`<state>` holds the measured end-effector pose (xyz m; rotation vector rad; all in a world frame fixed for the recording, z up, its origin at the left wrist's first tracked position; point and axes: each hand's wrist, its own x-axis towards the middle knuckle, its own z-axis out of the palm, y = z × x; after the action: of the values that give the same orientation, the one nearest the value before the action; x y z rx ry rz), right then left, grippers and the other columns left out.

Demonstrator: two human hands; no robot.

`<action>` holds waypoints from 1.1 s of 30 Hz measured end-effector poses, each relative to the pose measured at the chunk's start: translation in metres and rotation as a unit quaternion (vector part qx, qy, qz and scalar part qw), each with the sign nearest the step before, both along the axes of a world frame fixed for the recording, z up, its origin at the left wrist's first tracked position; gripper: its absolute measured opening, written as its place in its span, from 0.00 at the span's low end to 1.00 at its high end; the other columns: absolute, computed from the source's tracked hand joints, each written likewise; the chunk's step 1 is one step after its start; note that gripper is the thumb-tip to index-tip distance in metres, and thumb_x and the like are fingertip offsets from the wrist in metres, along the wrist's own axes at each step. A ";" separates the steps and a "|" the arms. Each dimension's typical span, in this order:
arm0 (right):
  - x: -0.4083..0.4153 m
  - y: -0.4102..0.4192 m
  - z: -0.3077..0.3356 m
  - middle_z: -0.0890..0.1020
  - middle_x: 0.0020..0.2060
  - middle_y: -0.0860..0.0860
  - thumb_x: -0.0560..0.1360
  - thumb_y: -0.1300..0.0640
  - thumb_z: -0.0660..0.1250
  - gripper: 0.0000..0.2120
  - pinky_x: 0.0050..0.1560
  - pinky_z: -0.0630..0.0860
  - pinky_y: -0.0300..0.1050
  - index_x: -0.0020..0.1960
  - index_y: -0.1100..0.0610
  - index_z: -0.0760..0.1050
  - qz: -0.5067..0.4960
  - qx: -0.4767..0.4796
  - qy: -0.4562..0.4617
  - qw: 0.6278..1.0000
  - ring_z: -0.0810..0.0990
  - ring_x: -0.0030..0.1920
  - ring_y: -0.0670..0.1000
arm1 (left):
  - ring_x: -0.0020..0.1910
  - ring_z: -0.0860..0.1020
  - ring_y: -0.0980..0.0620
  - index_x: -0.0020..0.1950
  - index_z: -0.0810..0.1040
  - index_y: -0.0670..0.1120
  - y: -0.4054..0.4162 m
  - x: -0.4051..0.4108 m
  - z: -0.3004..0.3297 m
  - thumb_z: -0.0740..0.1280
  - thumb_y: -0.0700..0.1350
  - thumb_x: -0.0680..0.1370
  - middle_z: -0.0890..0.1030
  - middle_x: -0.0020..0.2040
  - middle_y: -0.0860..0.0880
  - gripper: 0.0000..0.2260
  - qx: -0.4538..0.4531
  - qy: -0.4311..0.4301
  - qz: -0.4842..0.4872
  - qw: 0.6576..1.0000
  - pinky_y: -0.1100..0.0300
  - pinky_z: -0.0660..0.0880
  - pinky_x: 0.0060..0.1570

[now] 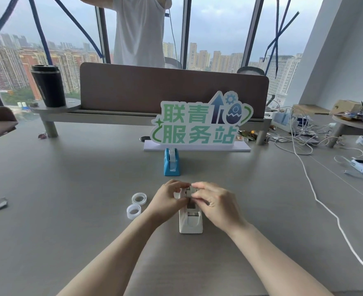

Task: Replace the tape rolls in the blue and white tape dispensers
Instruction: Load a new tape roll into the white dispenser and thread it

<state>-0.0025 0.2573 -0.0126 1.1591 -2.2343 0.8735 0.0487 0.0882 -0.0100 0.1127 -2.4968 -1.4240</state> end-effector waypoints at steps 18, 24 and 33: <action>-0.017 -0.010 0.019 0.85 0.41 0.49 0.71 0.60 0.73 0.02 0.43 0.80 0.48 0.43 0.56 0.83 0.033 0.033 -0.053 0.997 0.82 0.40 0.49 | 0.55 0.75 0.55 0.60 0.79 0.52 0.000 0.001 0.000 0.70 0.42 0.72 0.77 0.56 0.54 0.16 -0.009 -0.010 0.001 1.000 0.60 0.72 0.56; -0.018 -0.005 0.018 0.86 0.49 0.51 0.69 0.58 0.75 0.08 0.50 0.81 0.48 0.49 0.56 0.84 0.043 0.067 -0.060 0.995 0.84 0.47 0.50 | 0.56 0.75 0.54 0.60 0.79 0.51 -0.001 0.000 -0.001 0.71 0.44 0.72 0.78 0.56 0.53 0.16 -0.002 -0.013 0.000 1.000 0.56 0.74 0.58; -0.017 -0.007 0.016 0.86 0.44 0.49 0.72 0.61 0.72 0.03 0.45 0.81 0.48 0.44 0.55 0.83 0.037 0.028 -0.062 0.997 0.84 0.42 0.49 | 0.55 0.75 0.55 0.62 0.79 0.51 -0.002 0.001 -0.002 0.70 0.44 0.72 0.78 0.57 0.53 0.18 -0.013 -0.005 -0.007 1.000 0.59 0.72 0.56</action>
<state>-0.0192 0.2505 0.0029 1.2521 -2.3430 0.9411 0.0496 0.0863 -0.0116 0.0984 -2.5287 -1.4000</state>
